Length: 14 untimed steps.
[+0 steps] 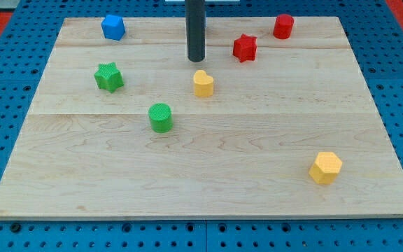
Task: Push the blue triangle towards the green star
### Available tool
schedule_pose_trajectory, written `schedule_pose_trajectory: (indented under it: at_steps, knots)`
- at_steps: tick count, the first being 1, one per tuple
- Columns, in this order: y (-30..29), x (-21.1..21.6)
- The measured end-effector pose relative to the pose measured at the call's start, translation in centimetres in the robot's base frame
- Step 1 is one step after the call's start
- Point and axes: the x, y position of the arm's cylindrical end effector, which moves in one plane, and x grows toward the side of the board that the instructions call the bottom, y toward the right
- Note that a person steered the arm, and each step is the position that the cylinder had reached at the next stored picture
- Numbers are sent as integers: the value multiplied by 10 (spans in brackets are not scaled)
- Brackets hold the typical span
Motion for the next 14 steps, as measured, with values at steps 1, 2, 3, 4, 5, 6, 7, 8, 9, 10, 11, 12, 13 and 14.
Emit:
schedule_pose_trajectory:
  at_steps: [1, 2, 3, 4, 5, 6, 7, 8, 9, 10, 11, 12, 13, 14]
  knots:
    - [2, -16]
    - [33, -40]
    - [56, -63]
    - [71, -91]
    - [70, -108]
    - [57, -106]
    - [51, -107]
    - [31, -108]
    - [13, -107]
    - [-15, -107]
    - [-23, -108]
    - [-19, -107]
    - [-44, -107]
    - [-72, -107]
